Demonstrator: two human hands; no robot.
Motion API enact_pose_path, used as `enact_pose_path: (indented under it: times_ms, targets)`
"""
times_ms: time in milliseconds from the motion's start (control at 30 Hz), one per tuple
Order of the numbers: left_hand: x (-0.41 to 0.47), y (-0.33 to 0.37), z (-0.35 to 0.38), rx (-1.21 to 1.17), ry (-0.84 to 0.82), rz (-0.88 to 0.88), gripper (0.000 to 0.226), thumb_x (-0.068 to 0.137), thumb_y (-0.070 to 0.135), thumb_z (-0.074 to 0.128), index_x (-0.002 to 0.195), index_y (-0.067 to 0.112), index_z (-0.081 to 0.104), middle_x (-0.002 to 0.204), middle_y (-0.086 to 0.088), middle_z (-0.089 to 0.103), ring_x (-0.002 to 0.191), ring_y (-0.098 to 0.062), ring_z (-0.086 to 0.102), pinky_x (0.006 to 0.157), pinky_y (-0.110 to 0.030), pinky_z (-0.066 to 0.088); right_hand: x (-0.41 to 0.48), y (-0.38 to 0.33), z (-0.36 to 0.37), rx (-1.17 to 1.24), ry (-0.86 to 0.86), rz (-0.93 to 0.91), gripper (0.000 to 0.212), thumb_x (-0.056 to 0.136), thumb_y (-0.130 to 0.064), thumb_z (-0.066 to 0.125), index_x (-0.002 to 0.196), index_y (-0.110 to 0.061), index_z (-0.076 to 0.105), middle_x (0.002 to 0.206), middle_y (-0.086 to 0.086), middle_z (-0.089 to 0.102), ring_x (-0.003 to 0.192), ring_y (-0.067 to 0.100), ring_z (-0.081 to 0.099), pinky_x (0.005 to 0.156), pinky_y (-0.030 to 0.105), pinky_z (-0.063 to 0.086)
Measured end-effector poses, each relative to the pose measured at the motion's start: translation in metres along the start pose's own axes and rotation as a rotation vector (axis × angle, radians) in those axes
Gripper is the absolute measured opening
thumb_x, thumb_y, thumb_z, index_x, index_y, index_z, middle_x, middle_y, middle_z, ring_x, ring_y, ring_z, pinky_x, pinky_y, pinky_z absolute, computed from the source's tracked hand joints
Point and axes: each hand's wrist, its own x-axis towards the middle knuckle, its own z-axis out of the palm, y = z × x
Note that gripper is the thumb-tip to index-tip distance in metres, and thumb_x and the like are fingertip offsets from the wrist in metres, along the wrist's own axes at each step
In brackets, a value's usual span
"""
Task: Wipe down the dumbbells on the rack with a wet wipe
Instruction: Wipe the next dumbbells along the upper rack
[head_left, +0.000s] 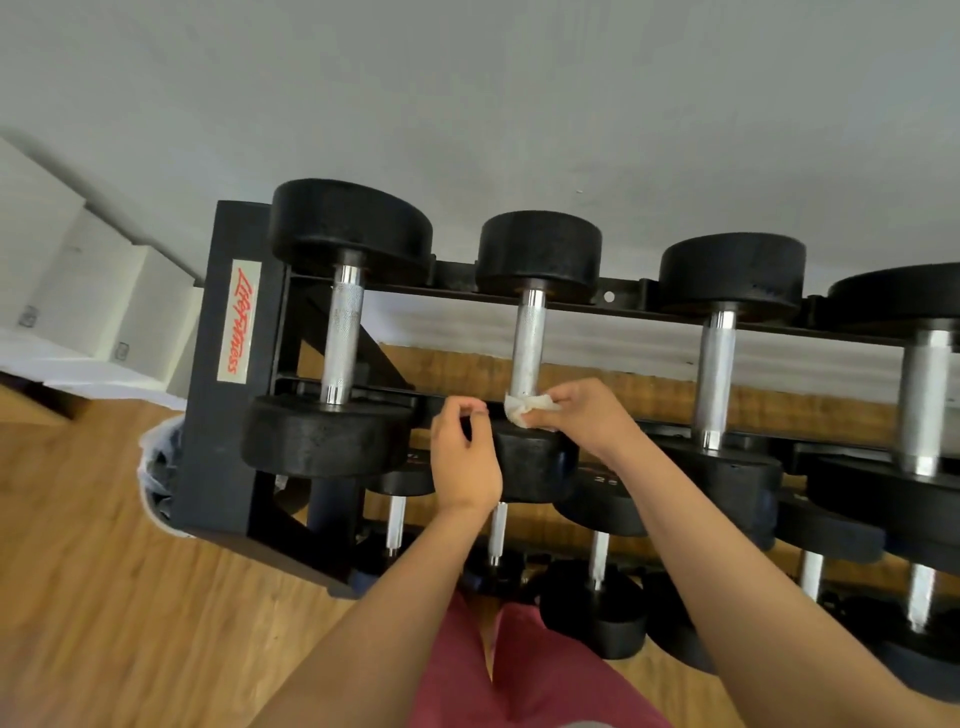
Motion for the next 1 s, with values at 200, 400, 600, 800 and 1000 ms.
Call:
enact_pose_path:
  times_ms: [200, 400, 600, 800, 1000]
  targets:
    - [-0.001, 0.003, -0.001, 0.002, 0.0, 0.002, 0.02, 0.099, 0.02, 0.046, 0.084, 0.032, 0.053, 0.096, 0.003, 0.062, 0.094, -0.012, 0.057, 0.077, -0.022, 0.041, 0.004, -0.009, 0.004, -0.024, -0.033, 0.035, 0.028, 0.082, -0.036, 0.075, 0.092, -0.01, 0.069, 0.086, 0.003, 0.067, 0.077, 0.014, 0.061, 0.063, 0.023, 0.045]
    - [-0.001, 0.004, -0.002, 0.011, -0.019, -0.003, 0.019, 0.099, 0.02, 0.045, 0.086, 0.03, 0.055, 0.097, 0.005, 0.062, 0.095, -0.011, 0.057, 0.081, -0.025, 0.043, 0.002, -0.006, 0.0, 0.018, -0.009, 0.039, 0.028, 0.082, -0.03, 0.076, 0.1, -0.01, 0.072, 0.09, 0.003, 0.07, 0.084, 0.015, 0.063, 0.071, 0.025, 0.047]
    - [0.0, 0.001, -0.002, -0.006, -0.026, 0.0, 0.018, 0.098, 0.02, 0.046, 0.086, 0.029, 0.056, 0.097, 0.004, 0.062, 0.096, -0.013, 0.057, 0.083, -0.027, 0.044, 0.004, -0.009, -0.004, 0.05, -0.057, 0.078, 0.027, 0.081, -0.03, 0.077, 0.1, -0.013, 0.07, 0.091, -0.001, 0.069, 0.082, 0.011, 0.061, 0.063, 0.021, 0.042]
    - [0.0, 0.004, -0.004, -0.007, -0.035, 0.002, 0.02, 0.099, 0.019, 0.046, 0.084, 0.03, 0.054, 0.096, 0.004, 0.062, 0.095, -0.014, 0.057, 0.085, -0.029, 0.045, 0.004, -0.011, 0.002, 0.069, -0.079, 0.06, 0.031, 0.08, -0.031, 0.077, 0.103, -0.01, 0.072, 0.087, -0.003, 0.069, 0.081, 0.01, 0.063, 0.065, 0.021, 0.044]
    - [0.001, 0.002, -0.004, -0.031, -0.04, -0.015, 0.018, 0.099, 0.02, 0.047, 0.086, 0.03, 0.056, 0.098, 0.004, 0.063, 0.097, -0.012, 0.057, 0.086, -0.027, 0.044, -0.001, -0.004, -0.006, 0.108, -0.019, 0.057, 0.024, 0.084, -0.02, 0.074, 0.107, -0.012, 0.073, 0.096, 0.0, 0.07, 0.082, 0.005, 0.059, 0.065, 0.015, 0.041]
